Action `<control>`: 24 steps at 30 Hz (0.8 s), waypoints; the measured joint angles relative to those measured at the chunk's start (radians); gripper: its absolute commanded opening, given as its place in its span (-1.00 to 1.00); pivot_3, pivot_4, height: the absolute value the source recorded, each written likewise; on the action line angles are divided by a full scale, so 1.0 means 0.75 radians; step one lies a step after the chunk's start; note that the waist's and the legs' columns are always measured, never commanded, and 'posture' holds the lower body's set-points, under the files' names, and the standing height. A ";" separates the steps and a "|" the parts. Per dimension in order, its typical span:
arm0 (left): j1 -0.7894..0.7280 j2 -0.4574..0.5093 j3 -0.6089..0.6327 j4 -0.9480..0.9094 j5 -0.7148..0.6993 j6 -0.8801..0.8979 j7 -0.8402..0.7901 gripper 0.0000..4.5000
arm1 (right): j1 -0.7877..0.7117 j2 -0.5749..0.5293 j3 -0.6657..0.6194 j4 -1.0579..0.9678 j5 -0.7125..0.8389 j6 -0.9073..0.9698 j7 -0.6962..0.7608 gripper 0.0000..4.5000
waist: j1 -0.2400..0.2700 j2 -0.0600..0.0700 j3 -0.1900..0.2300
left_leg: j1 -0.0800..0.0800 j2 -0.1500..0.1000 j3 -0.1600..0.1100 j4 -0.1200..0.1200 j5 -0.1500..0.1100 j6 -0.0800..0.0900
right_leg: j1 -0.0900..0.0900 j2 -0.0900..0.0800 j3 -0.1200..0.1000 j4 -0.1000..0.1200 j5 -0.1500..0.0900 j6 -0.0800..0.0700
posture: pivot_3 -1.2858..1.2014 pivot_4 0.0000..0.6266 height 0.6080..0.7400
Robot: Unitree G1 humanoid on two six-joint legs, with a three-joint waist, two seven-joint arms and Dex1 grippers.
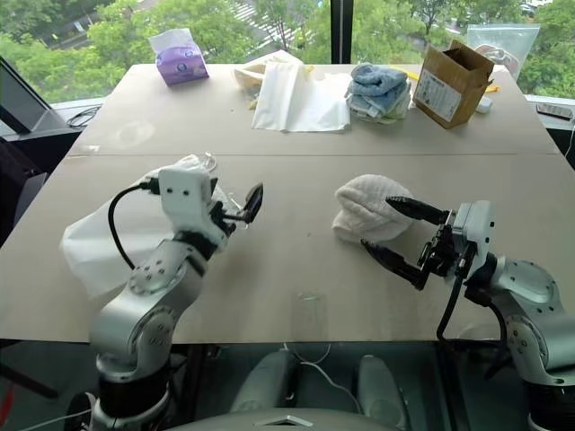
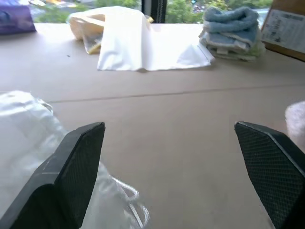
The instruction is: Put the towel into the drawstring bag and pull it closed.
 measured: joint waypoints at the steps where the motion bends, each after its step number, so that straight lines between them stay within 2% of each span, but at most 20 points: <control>1: -0.041 -0.013 -0.018 0.032 0.045 0.027 0.039 1.00 | 0.003 0.001 0.003 0.002 -0.005 -0.001 0.004 1.00 | -0.002 0.000 0.000 | 0.000 0.000 0.000 0.000 0.000 0.000 | 0.000 0.000 0.000 0.000 0.000 0.000 | 0.03 -0.52 1.00; 4: -0.184 -0.051 -0.063 0.126 0.225 0.207 0.206 1.00 | 0.007 0.002 0.009 0.008 -0.011 0.000 0.011 1.00 | -0.006 -0.002 0.001 | 0.000 0.000 0.000 0.000 0.000 0.000 | -0.001 0.001 0.000 0.000 0.000 0.000 | 0.03 -0.52 1.00; 8: -0.209 -0.077 -0.078 0.161 0.373 0.351 0.301 1.00 | 0.007 0.002 0.009 0.009 -0.012 -0.001 0.012 1.00 | -0.006 -0.003 0.002 | 0.000 0.001 0.000 -0.001 0.002 -0.004 | -0.001 0.000 0.001 0.000 0.000 0.000 | 0.03 -0.52 1.00; 19: -0.187 -0.161 -0.050 0.279 0.491 0.377 0.298 1.00 | 0.005 0.004 0.023 0.017 -0.031 -0.019 0.014 1.00 | -0.003 -0.006 0.004 | -0.001 0.001 0.000 0.000 0.003 -0.005 | -0.001 0.000 0.000 0.000 0.000 0.000 | 0.03 -0.52 1.00; 20: -0.178 -0.161 -0.050 0.279 0.500 0.371 0.291 0.76 | 0.009 0.004 0.023 0.017 -0.034 -0.021 0.013 1.00 | -0.003 -0.006 0.004 | -0.001 0.001 0.000 0.000 0.003 -0.005 | -0.001 0.000 0.000 0.000 0.000 0.000 | 0.03 -0.52 1.00; 24: -0.158 -0.162 -0.052 0.279 0.535 0.350 0.276 0.07 | 0.023 0.005 0.023 0.017 -0.043 -0.025 0.012 1.00 | -0.001 -0.007 0.004 | -0.001 0.001 0.000 0.000 0.003 -0.005 | -0.001 0.000 0.000 0.000 0.000 0.000 | 0.03 -0.52 1.00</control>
